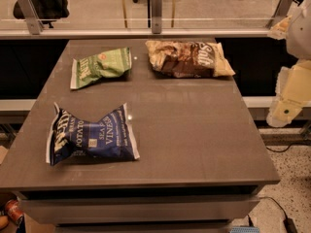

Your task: Pick green jalapeno chip bag

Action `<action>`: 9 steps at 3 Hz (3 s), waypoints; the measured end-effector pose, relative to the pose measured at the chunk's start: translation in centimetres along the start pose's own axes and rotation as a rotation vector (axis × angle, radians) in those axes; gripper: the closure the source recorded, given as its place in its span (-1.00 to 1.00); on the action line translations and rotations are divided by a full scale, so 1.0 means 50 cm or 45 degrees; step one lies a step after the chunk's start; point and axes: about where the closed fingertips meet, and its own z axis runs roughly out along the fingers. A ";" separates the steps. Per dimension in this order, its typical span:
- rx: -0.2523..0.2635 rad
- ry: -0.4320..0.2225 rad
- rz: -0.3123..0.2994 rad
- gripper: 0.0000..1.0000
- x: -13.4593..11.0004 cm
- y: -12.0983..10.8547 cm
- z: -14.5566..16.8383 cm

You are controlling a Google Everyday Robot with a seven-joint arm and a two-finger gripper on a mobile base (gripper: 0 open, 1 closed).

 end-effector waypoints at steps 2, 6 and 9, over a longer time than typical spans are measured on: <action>0.000 -0.030 -0.035 -1.00 -0.022 -0.019 0.002; -0.065 -0.069 -0.364 -1.00 -0.236 -0.125 0.117; -0.146 -0.094 -0.595 -1.00 -0.379 -0.167 0.218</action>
Offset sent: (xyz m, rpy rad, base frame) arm 0.0275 0.0179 0.0023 0.0291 0.0025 0.0824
